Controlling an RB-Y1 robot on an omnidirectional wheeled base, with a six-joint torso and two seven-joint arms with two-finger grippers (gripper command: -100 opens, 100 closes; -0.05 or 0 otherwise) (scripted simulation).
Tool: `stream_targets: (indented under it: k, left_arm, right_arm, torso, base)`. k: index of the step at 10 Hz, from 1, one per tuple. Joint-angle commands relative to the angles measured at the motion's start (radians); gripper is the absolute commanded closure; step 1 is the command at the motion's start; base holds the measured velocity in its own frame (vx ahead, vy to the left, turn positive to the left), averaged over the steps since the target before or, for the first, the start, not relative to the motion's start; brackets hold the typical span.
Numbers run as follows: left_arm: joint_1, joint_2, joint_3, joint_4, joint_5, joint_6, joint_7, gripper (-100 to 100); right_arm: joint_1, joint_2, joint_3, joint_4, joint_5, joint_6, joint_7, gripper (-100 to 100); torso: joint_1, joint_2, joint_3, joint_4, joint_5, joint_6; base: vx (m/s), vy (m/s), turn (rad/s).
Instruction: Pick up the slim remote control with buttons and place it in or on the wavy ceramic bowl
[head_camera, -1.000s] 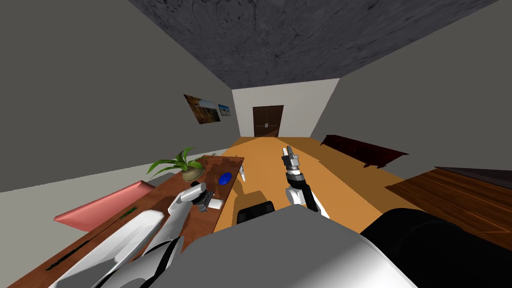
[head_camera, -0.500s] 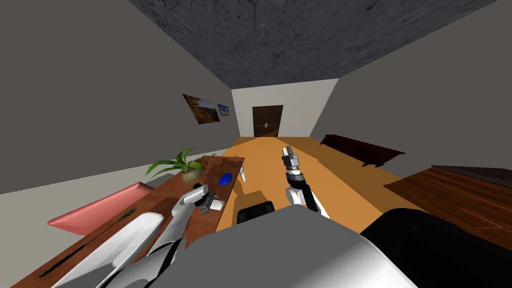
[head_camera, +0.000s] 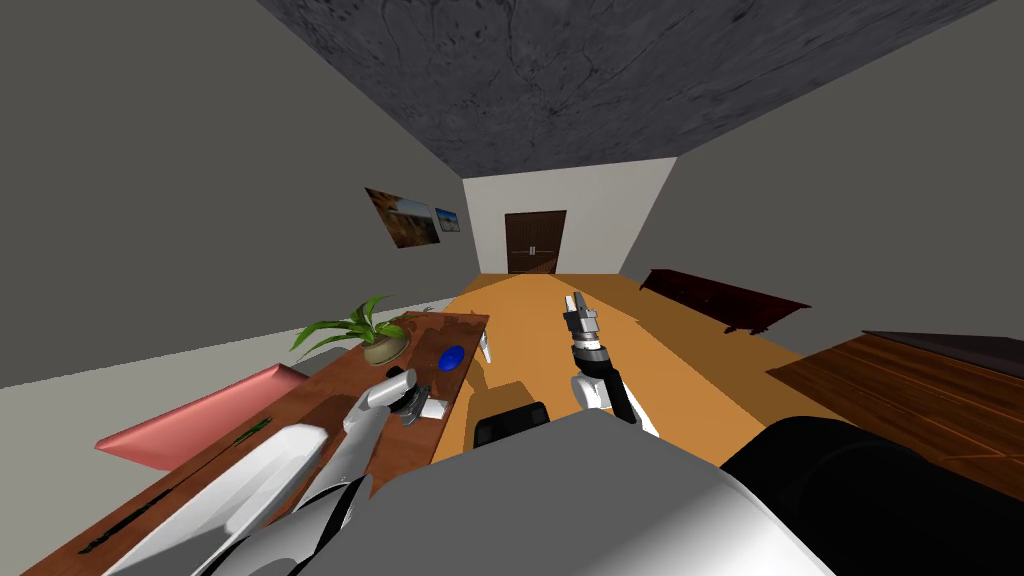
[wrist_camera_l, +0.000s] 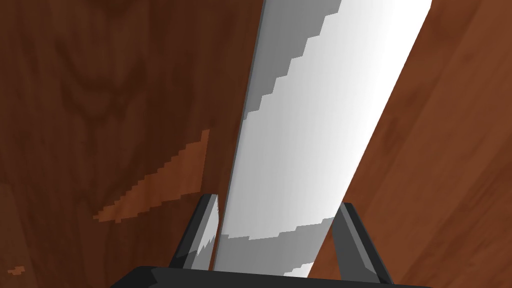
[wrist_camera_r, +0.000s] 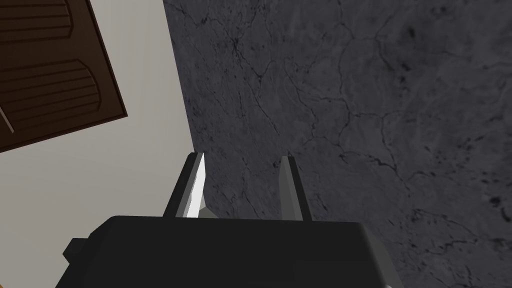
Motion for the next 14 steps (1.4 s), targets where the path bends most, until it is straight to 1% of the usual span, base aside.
stream_targets:
  k: [1, 2, 4, 5, 6, 7, 10, 12, 13, 14]
  left_arm:
    - [0.000, 0.000, 0.000, 0.000, 0.000, 0.000, 0.000, 0]
    - [-0.007, 0.015, 0.009, -0.022, 0.008, 0.035, -0.006, 100]
    - [-0.011, 0.025, 0.014, -0.038, 0.012, 0.059, -0.011, 100]
    - [-0.014, 0.023, 0.012, -0.024, 0.011, 0.044, -0.010, 100]
    - [-0.014, 0.024, 0.013, -0.026, 0.011, 0.048, -0.011, 0]
    - [-0.036, 0.054, 0.024, -0.047, 0.013, 0.050, -0.011, 100]
    - [-0.066, 0.115, 0.051, -0.084, 0.024, 0.059, -0.008, 100]
    - [-0.079, 0.155, 0.070, -0.105, 0.036, 0.069, -0.007, 100]
    - [-0.079, 0.155, 0.070, -0.105, 0.036, 0.069, -0.007, 100]
    - [-0.088, 0.193, 0.091, -0.124, 0.049, 0.082, -0.007, 100]
  right_arm:
    - [0.000, 0.000, 0.000, 0.000, 0.000, 0.000, 0.000, 0]
    - [0.000, 0.000, 0.000, 0.000, 0.000, 0.000, 0.000, 0]
    - [0.000, 0.000, 0.000, 0.000, 0.000, 0.000, 0.000, 0]
    - [0.000, 0.000, 0.000, 0.000, 0.000, 0.000, 0.000, 0]
    - [0.000, 0.000, 0.000, 0.000, 0.000, 0.000, 0.000, 0]
    - [0.000, 0.000, 0.000, 0.000, 0.000, 0.000, 0.000, 0]
    - [0.000, 0.000, 0.000, 0.000, 0.000, 0.000, 0.000, 0]
    - [0.000, 0.000, 0.000, 0.000, 0.000, 0.000, 0.000, 0]
    - [0.000, 0.000, 0.000, 0.000, 0.000, 0.000, 0.000, 0]
    - [0.000, 0.000, 0.000, 0.000, 0.000, 0.000, 0.000, 0]
  torso:
    - [0.000, 0.000, 0.000, 0.000, 0.000, 0.000]
    - [0.000, 0.000, 0.000, 0.000, 0.000, 0.000]
    - [-0.003, 0.001, 0.001, 0.000, -0.001, 0.000]
    - [-0.003, 0.001, 0.001, 0.000, -0.001, 0.000]
    - [-0.002, 0.001, 0.000, 0.000, -0.001, 0.000]
    - [-0.001, 0.001, 0.000, 0.000, 0.000, 0.000]
    - [0.000, 0.008, 0.006, 0.004, -0.002, -0.001]
    - [0.000, 0.008, 0.006, 0.004, -0.002, -0.002]
    - [0.000, 0.008, 0.006, 0.005, -0.002, -0.003]
    - [-0.001, 0.007, 0.006, 0.005, -0.002, -0.002]
  base:
    - [0.000, 0.000, 0.000]
    - [-0.009, -0.029, 0.028]
    - [-0.012, -0.040, 0.027]
    - [-0.004, -0.017, 0.006]
    - [0.000, 0.000, 0.000]
    - [-0.044, -0.008, 0.041]
    - [-0.087, 0.006, 0.061]
    - [-0.053, 0.005, 0.049]
    - [-0.033, -0.001, 0.025]
    - [-0.047, -0.009, 0.050]
